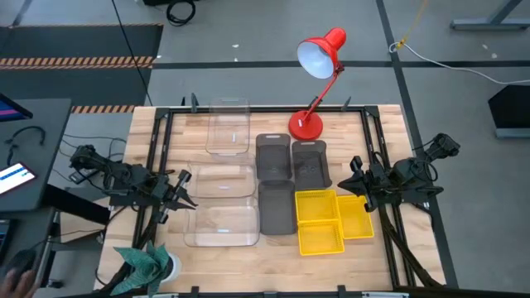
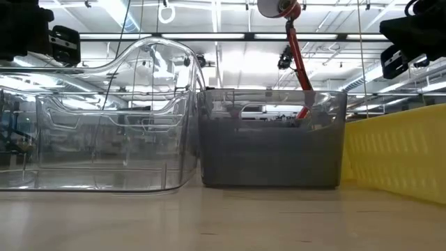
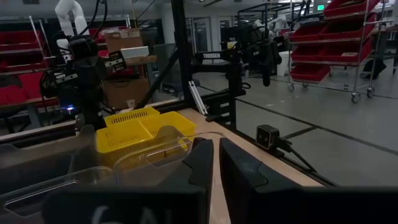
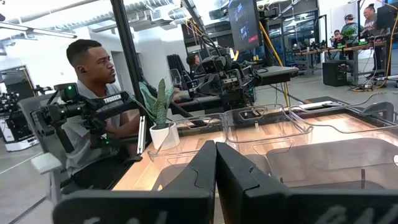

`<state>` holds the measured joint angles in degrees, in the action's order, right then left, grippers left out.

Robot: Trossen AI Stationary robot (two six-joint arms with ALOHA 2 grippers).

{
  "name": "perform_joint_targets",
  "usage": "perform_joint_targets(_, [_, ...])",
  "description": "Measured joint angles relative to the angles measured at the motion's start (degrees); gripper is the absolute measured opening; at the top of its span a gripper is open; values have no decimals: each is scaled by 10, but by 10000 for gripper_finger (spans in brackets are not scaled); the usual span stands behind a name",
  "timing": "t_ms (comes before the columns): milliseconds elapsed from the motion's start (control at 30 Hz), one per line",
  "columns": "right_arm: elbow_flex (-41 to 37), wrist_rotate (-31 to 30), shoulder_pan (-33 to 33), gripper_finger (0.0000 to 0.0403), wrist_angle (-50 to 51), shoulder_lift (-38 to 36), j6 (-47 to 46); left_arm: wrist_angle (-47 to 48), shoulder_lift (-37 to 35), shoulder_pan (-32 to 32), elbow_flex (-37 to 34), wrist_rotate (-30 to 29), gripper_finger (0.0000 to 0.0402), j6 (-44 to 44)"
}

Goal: Stack baskets by color

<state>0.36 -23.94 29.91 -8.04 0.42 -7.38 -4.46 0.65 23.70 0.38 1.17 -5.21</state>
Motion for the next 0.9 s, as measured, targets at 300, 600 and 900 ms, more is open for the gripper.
perform_joint_targets(300, [0, 0, 0, 12, 0, 0, 0, 0, 0, 0, 0, 0, 37, 0])
perform_joint_targets(600, [0, 0, 0, 12, 0, 0, 0, 0, 0, 0, 0, 0, 29, 0])
perform_joint_targets(900, [0, 0, 0, 12, 0, 0, 0, 0, 0, 0, 0, 0, 36, 0])
